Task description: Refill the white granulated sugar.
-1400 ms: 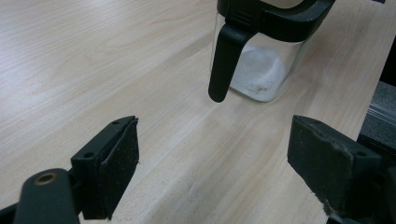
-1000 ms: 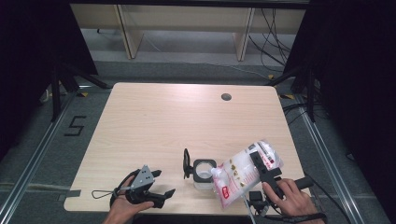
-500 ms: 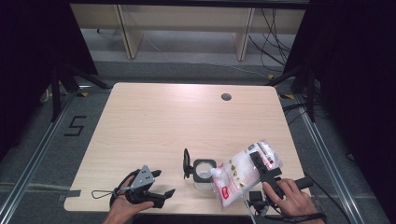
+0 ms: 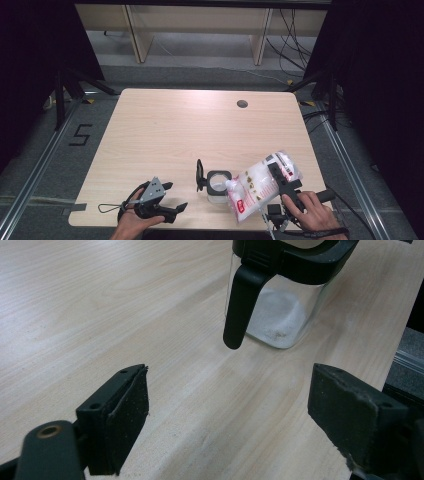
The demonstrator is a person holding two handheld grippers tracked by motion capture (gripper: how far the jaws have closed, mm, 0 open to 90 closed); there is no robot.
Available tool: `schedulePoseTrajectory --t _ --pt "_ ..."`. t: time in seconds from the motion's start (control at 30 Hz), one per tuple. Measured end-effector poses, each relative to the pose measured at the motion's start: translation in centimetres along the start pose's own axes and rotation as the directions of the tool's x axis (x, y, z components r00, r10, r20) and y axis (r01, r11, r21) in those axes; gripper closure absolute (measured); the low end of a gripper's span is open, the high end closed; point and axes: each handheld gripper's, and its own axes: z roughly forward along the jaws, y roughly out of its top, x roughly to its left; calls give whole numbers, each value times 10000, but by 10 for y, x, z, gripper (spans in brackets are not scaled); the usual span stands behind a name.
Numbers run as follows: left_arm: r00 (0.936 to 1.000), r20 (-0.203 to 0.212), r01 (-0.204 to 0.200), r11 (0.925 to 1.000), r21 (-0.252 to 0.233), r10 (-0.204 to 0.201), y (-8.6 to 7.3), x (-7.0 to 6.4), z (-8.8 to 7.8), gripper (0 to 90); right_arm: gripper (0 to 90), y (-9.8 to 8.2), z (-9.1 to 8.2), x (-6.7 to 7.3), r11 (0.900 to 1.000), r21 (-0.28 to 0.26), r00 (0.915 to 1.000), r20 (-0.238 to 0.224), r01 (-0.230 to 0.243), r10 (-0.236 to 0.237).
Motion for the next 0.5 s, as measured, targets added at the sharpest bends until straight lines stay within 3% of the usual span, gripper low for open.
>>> schedulePoseTrajectory --t 0.03,0.13,0.17,0.23,0.27,0.37,0.4,0.47,0.5 --pt "10000 -8 20 10000 55 -20 0 0 0 161 433 0 0 -4 9988 -110 9989 78 473 -472" --pt "10000 36 66 10000 41 -66 0 0 0 161 433 -1 0 -3 9992 -237 9992 250 314 -308" --pt "10000 33 38 10000 47 -38 0 0 0 161 434 -1 0 0 9996 -245 9990 414 -135 145" --pt "10000 -17 68 10000 35 -68 0 0 0 161 433 -1 -1 0 9996 -236 9989 432 -148 158" --pt "10000 10 72 10000 36 -72 0 0 0 161 433 0 -1 -3 9994 -314 9987 484 152 -137" --pt "10000 -26 79 10000 48 -79 0 0 0 161 433 1 -1 0 9997 -190 9992 376 -158 165" --pt "10000 -16 72 10000 25 -72 0 0 0 161 433 1 -1 -2 9994 -316 9991 398 139 -127" --pt "10000 -18 63 10000 29 -63 0 0 0 161 433 1 -1 0 9995 -304 9994 327 -98 108" --pt "10000 -23 87 10000 18 -87 0 0 0 161 433 1 -1 -1 9995 -325 9993 380 -5 17"
